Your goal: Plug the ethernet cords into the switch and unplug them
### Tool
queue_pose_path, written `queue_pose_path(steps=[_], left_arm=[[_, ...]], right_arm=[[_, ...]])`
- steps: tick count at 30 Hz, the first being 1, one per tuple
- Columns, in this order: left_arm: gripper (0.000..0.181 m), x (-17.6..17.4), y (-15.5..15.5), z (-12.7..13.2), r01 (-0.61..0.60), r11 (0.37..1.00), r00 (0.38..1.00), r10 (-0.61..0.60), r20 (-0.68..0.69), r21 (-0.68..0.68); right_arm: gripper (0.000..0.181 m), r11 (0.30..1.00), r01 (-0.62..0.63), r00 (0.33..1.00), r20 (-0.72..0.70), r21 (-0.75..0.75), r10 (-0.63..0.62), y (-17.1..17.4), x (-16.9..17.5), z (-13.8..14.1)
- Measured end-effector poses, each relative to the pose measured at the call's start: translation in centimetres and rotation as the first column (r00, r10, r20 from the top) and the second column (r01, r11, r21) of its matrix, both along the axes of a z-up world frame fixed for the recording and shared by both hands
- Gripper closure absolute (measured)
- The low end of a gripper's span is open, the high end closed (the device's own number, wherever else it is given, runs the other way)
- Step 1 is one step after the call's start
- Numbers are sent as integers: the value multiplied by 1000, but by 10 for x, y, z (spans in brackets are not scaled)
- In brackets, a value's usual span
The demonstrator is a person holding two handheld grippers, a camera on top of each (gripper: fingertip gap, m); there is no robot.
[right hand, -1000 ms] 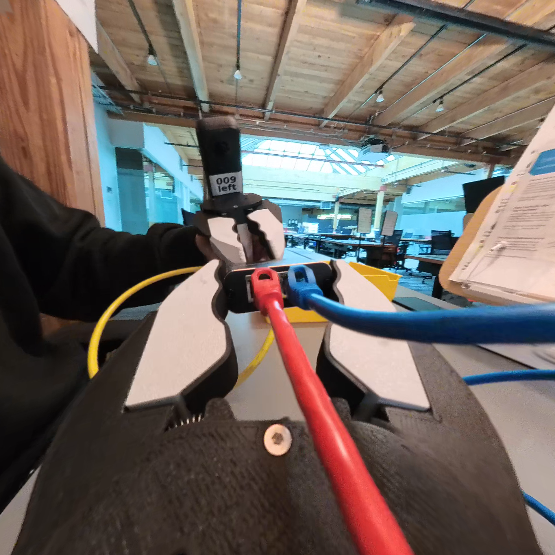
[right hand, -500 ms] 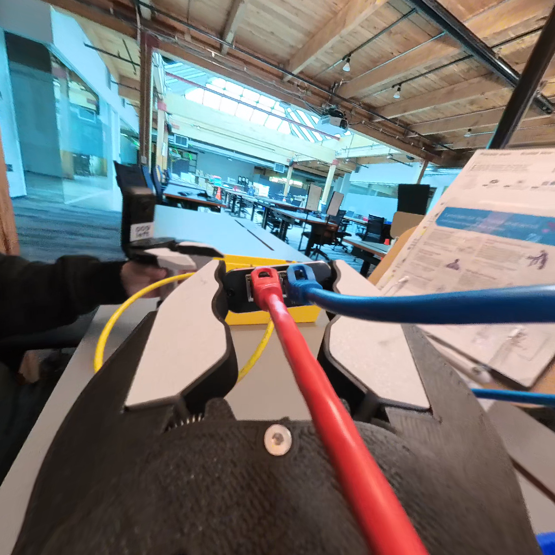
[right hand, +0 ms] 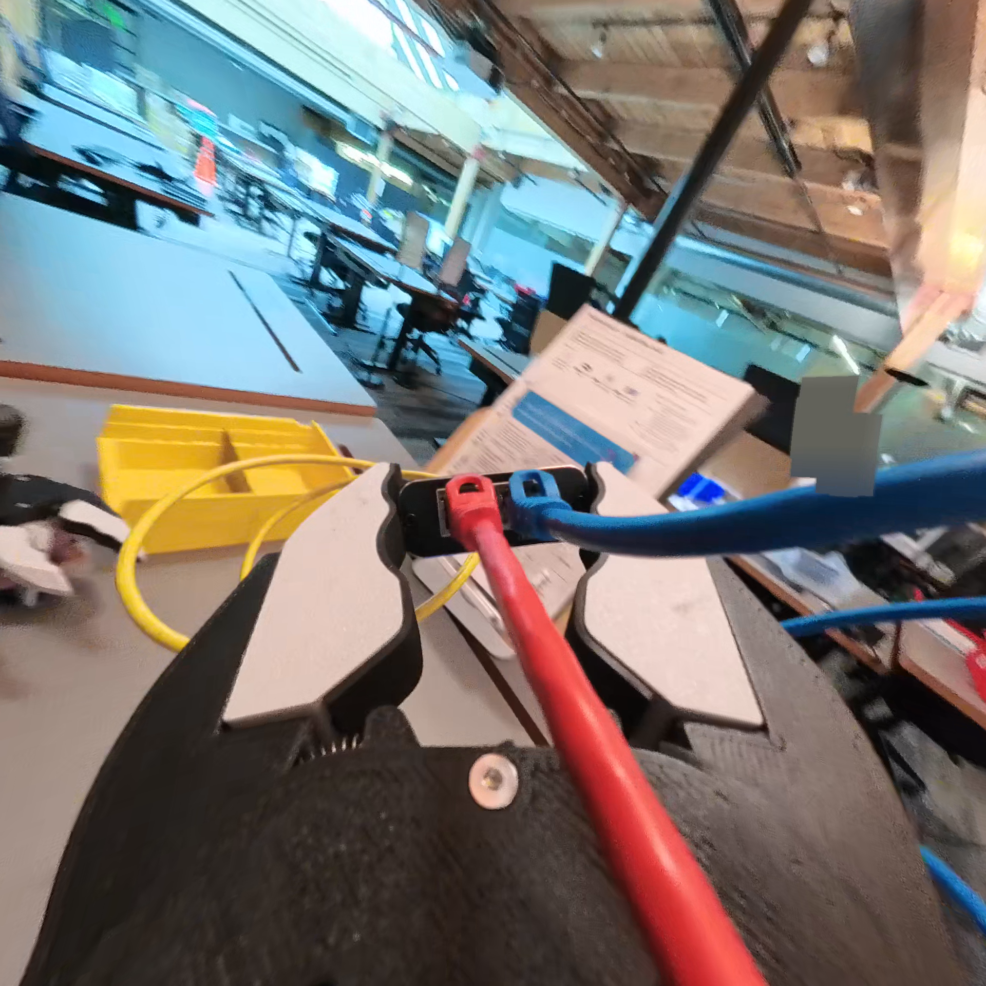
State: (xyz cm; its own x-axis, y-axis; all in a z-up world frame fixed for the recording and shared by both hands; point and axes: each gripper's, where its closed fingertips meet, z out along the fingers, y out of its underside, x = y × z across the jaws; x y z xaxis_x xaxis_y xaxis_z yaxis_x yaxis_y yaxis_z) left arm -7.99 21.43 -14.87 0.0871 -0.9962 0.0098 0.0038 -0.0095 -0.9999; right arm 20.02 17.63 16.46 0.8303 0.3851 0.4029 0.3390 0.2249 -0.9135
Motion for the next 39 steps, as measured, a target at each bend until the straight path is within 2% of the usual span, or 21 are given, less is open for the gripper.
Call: queue_pose_path(steps=[1,3,7,9,11,13,17,21,23,24,26,30,34,39], left_arm=[[131,1,0,0,4,1000,1000,-4,-2,1],[131,3,1,-1,9,1000,1000,-9,-6,-2],[132,4,3,0,19,1000,1000,-19,1,-17],[134,3,3,2,14,1000,1000,-14,13,-10],[135,2,2,3,11,1000,1000,-11,23,7],[136,2,0,3,9,1000,1000,-10,26,26],[137,3,-3,2,17,999,1000,-18,16,46],[138,4,-3,2,20,999,1000,-20,11,42],[138,3,-3,2,22,999,1000,-23,17,38],[139,2,-2,3,18,999,1000,-18,23,33],[140,0,-1,5,16,1000,999,-17,41,23],[144,-4,2,8,10,1000,997,-10,75,1],[145,-7,2,11,5,1000,995,-6,100,7],[146,-7,2,11,8,1000,995,-8,102,6]], right_arm=[[117,999,26,1000,-14,-28,-27,8,18,-5],[117,994,62,987,-140,-85,-74,26,54,-20],[117,965,82,924,-345,-249,-168,58,113,-85],[117,920,118,912,-326,-373,-249,68,134,-122],[116,861,143,912,-273,-488,-305,71,149,-148],[116,803,178,915,-204,-569,-348,69,164,-161],[117,619,136,942,-92,-773,-322,55,168,-193],[117,568,112,961,-57,-815,-271,56,160,-193],[117,511,180,970,65,-841,-234,54,164,-202],[117,467,220,964,118,-856,-239,53,168,-207],[117,423,300,940,191,-855,-282,57,180,-208],[117,520,162,972,45,-839,-229,62,167,-177],[117,552,180,973,65,-814,-221,54,182,-151],[117,690,-38,992,-112,-723,-63,42,152,-92]])
